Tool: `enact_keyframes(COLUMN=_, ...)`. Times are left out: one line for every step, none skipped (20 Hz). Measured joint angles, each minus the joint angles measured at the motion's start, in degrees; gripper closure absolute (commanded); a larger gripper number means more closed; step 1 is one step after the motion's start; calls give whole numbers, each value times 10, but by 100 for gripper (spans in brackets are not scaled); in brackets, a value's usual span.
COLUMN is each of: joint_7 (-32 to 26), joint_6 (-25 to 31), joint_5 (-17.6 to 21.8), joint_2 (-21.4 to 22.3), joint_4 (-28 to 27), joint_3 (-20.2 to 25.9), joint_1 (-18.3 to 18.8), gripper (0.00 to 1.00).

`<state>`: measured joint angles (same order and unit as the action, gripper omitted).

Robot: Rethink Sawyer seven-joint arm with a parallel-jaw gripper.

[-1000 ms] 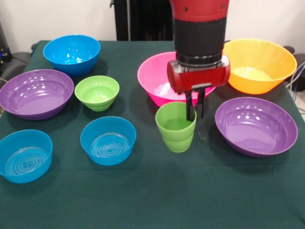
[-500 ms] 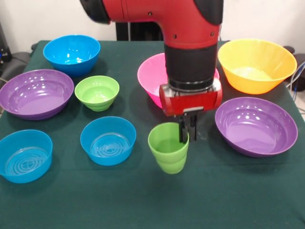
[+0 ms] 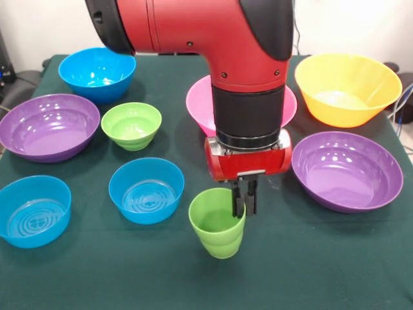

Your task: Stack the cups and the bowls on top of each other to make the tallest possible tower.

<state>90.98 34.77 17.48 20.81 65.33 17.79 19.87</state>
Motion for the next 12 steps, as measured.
enact_keyframes(joint_7=0, joint_6=1, joint_5=2, joint_2=-1, joint_4=-4, joint_3=0, joint_1=-1, gripper=100)
enact_keyframes(joint_7=0, joint_6=2, joint_5=4, joint_2=-2, joint_4=-7, joint_3=0, joint_1=-3, gripper=100)
enact_keyframes(joint_7=0, joint_6=4, joint_5=7, joint_2=-3, joint_4=-12, joint_3=-1, joint_1=-5, gripper=100)
enact_keyframes(joint_7=0, joint_6=6, joint_5=9, joint_2=-3, joint_4=-16, joint_3=-1, joint_1=-8, gripper=100)
enact_keyframes(joint_7=0, joint_6=7, joint_5=12, joint_2=-4, joint_4=-20, joint_3=-2, joint_1=-10, gripper=100)
enact_keyframes(joint_7=0, joint_6=9, joint_5=16, joint_2=-5, joint_4=-26, joint_3=-2, joint_1=-14, gripper=100)
enact_keyframes(joint_7=0, joint_6=9, joint_5=19, joint_2=-6, joint_4=-31, joint_3=-2, joint_1=-17, gripper=100)
enact_keyframes(joint_7=0, joint_6=10, joint_5=23, joint_2=-7, joint_4=-35, joint_3=-3, joint_1=-19, gripper=100)
enact_keyframes(joint_7=0, joint_6=10, joint_5=27, joint_2=-8, joint_4=-41, joint_3=-3, joint_1=-23, gripper=100)
enact_keyframes(joint_7=0, joint_6=10, joint_5=30, joint_2=-9, joint_4=-43, joint_3=-3, joint_1=-26, gripper=100)
enact_keyframes(joint_7=0, joint_6=10, joint_5=32, joint_2=-10, joint_4=-46, joint_3=-3, joint_1=-28, gripper=100)
enact_keyframes(joint_7=0, joint_6=10, joint_5=35, joint_2=-12, joint_4=-49, joint_3=-4, joint_1=-31, gripper=100)
